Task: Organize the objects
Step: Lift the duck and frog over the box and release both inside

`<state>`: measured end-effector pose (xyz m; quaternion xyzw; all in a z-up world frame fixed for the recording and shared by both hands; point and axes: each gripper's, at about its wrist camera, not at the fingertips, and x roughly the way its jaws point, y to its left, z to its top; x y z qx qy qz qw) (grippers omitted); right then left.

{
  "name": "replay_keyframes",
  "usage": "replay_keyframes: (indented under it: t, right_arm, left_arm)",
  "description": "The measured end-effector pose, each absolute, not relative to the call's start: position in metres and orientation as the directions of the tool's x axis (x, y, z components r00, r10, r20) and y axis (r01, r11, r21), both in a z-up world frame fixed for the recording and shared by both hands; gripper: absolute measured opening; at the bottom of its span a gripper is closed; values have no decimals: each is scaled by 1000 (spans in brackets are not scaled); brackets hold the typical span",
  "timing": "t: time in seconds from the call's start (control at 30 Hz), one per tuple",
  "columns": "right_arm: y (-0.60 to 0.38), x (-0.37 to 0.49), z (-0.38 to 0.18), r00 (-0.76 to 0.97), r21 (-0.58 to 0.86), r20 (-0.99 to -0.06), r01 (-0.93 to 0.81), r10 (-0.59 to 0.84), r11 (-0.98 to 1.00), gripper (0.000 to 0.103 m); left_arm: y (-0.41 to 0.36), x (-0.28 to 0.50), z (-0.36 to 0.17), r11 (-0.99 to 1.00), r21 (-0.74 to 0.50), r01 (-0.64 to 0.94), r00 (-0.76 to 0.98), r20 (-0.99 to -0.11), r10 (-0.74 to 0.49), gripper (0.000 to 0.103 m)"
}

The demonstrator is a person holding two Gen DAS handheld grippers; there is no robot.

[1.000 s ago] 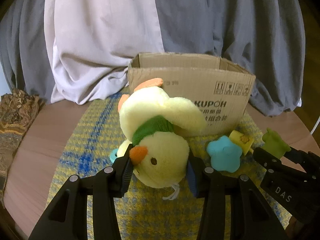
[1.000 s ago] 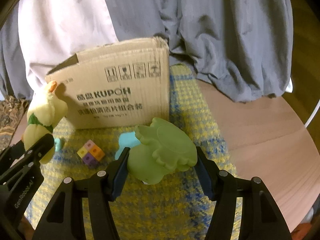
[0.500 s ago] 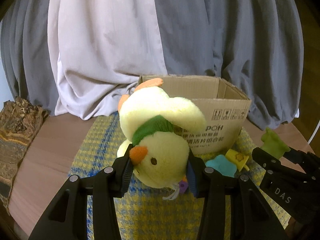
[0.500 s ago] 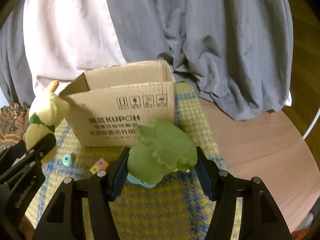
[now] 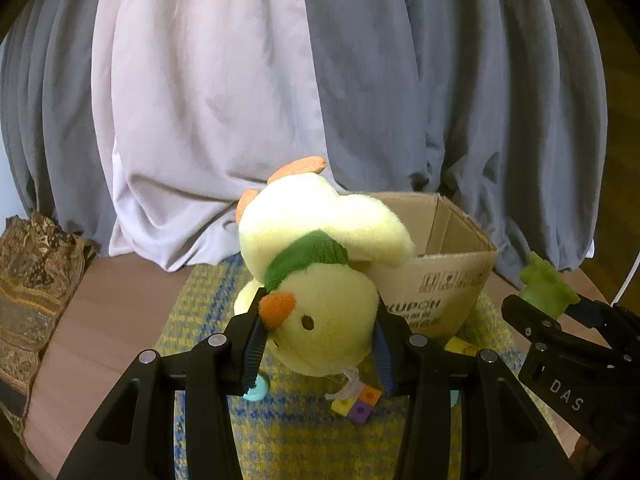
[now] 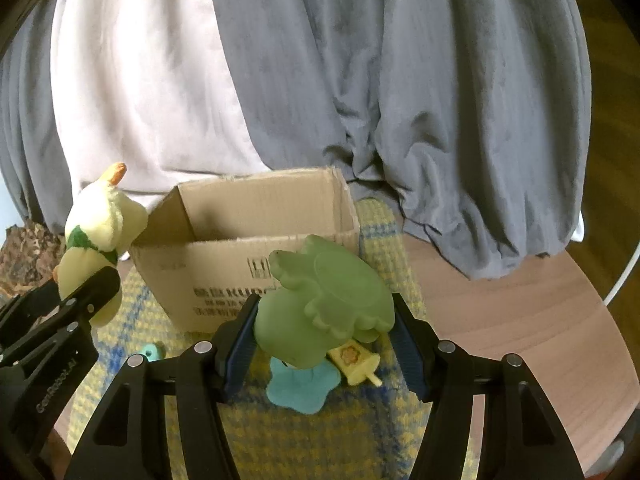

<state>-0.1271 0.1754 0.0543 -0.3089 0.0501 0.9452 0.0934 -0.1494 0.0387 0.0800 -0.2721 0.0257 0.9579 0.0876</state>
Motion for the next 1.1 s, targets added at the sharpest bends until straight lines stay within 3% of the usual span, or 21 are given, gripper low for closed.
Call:
replay_keyframes:
  t: [0.67,1.1]
  right_arm:
    - [176,-155,101,-839,29,-523,-192,149,-981,62]
    - [176,-199,106,-824,10,-547,-179,144,-984,62]
  left_arm:
    - [46,-193,121,-978,31,-209,-861,-480,169,46]
    - [54,-237,118,-970,51,-236,-829,-532,174,46]
